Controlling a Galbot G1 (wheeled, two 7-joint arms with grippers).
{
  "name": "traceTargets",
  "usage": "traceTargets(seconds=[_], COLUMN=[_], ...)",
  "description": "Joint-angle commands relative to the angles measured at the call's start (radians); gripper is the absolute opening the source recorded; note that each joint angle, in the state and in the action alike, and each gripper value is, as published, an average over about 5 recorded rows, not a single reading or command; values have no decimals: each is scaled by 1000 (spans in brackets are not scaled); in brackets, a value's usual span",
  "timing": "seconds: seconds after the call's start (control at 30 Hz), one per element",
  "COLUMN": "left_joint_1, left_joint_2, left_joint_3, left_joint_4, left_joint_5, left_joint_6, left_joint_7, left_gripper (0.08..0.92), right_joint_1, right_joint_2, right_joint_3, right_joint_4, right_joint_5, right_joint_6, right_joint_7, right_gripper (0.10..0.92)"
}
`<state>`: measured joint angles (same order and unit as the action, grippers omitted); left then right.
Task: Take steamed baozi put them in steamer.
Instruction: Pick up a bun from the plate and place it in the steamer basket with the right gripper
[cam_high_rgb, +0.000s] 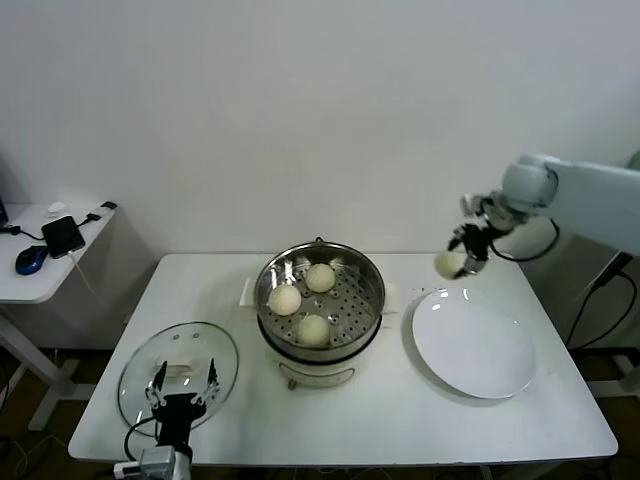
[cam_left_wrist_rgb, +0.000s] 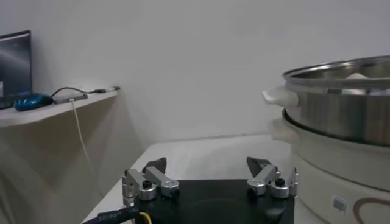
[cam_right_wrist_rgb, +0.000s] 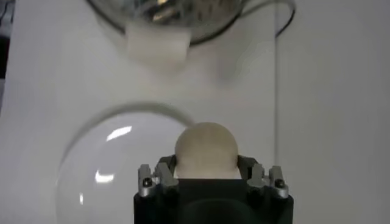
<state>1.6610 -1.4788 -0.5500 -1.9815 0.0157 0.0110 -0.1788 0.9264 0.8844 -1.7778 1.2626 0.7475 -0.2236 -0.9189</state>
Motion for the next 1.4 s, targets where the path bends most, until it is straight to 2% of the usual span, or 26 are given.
traceTargets(seconds=[0.03,0.17,0.37,0.73,1.03,1.1,1.2,1.3,1.4], left_joint_1=[1,-2,0,14,17,16,14,13,12], left_joint_2=[-1,5,9,15,20,21,20,21,23], left_joint_3=[0,5,3,-2,-3,-3,-2,-3,-4], left_joint_4=[-6,-11,-18,-21,-15,-13,-12,-12,-12], left_joint_5=[8,6,-4,-15,-23,-23,-23,-23,-23], left_joint_6=[1,7,7,-1,-8,-9,-8,-8,-7], left_joint_7=[0,-1,-1,-1,0,-1,-1,0,0], left_gripper=[823,823,823,823,823,823,823,823,823], right_joint_1=[250,160,13,-163,-175,-178,-176,-157,-120], right_joint_2=[240,325,386,413,401,399,390,372,334], right_joint_3=[-70,-56,-61,-51,-52,-47,-30,-5,29], right_joint_4=[207,218,174,41,36,33,25,14,3], right_joint_5=[380,408,361,239,215,213,216,228,259], right_joint_6=[-159,-210,-248,-259,-250,-243,-215,-159,-98], right_joint_7=[105,174,228,249,242,242,226,167,100], right_gripper=[670,670,670,670,671,682,742,803,820])
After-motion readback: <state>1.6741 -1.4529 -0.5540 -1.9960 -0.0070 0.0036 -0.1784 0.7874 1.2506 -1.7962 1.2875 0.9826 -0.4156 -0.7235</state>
